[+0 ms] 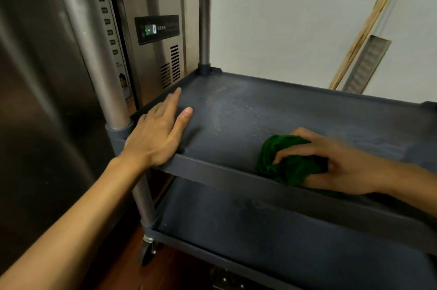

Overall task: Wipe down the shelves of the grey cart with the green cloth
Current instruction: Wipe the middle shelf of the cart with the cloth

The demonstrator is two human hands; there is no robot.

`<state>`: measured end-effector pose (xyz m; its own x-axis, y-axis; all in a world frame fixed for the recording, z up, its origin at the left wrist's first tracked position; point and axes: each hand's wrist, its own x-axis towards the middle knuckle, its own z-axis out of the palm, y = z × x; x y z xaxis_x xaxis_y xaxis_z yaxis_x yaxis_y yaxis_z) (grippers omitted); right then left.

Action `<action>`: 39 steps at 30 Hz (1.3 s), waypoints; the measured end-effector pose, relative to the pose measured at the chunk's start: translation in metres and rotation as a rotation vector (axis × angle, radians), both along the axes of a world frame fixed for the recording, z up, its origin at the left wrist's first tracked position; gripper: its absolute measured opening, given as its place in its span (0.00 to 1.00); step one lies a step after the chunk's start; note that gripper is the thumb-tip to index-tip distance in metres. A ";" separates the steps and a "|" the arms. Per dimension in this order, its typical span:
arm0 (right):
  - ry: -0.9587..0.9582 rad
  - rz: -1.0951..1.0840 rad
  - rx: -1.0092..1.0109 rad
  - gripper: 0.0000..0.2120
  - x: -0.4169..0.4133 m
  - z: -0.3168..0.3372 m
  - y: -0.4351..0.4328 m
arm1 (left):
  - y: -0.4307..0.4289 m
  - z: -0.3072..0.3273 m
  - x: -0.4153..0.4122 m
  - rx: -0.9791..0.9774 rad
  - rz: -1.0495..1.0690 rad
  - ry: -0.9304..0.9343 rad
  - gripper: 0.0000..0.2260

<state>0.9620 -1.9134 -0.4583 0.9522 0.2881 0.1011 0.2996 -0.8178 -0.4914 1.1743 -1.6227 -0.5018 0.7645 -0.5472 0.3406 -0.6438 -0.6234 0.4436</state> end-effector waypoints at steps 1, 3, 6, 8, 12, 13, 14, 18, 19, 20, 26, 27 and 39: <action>-0.011 0.016 -0.008 0.19 0.005 0.001 0.004 | -0.001 0.000 0.002 -0.007 0.011 0.012 0.39; -0.035 0.053 -0.021 0.18 0.022 0.000 0.019 | -0.002 0.001 0.004 -0.019 0.048 0.051 0.41; -0.071 0.124 -0.025 0.18 0.060 -0.002 0.052 | -0.003 -0.001 0.003 -0.049 0.072 0.054 0.39; -0.131 0.179 -0.055 0.18 0.090 -0.003 0.075 | -0.005 0.000 0.002 -0.109 0.077 0.040 0.38; -0.174 0.191 -0.069 0.16 0.156 -0.010 0.125 | -0.006 0.002 0.002 -0.284 0.111 0.084 0.42; -0.176 0.192 -0.040 0.17 0.170 -0.012 0.137 | -0.005 0.002 0.002 -0.334 0.111 0.097 0.42; -0.175 0.200 0.000 0.17 0.183 -0.014 0.148 | -0.004 0.003 0.002 -0.387 0.113 0.100 0.42; -0.164 0.172 0.008 0.17 0.210 -0.019 0.163 | 0.003 0.002 0.000 -0.593 0.101 -0.049 0.29; -0.166 0.158 -0.020 0.17 0.211 -0.020 0.161 | 0.007 -0.006 -0.004 -0.600 0.097 -0.159 0.22; -0.169 0.146 -0.045 0.16 0.211 -0.021 0.160 | 0.011 -0.019 -0.011 -0.582 0.109 -0.264 0.17; -0.148 0.093 -0.062 0.23 0.201 -0.022 0.155 | 0.039 -0.092 -0.038 -0.246 0.095 -0.551 0.22; -0.142 0.082 -0.065 0.23 0.200 -0.023 0.154 | 0.044 -0.093 -0.035 -0.215 0.091 -0.574 0.22; -0.131 0.054 0.010 0.21 0.096 -0.012 0.066 | 0.055 -0.097 -0.019 -0.113 0.047 -0.629 0.22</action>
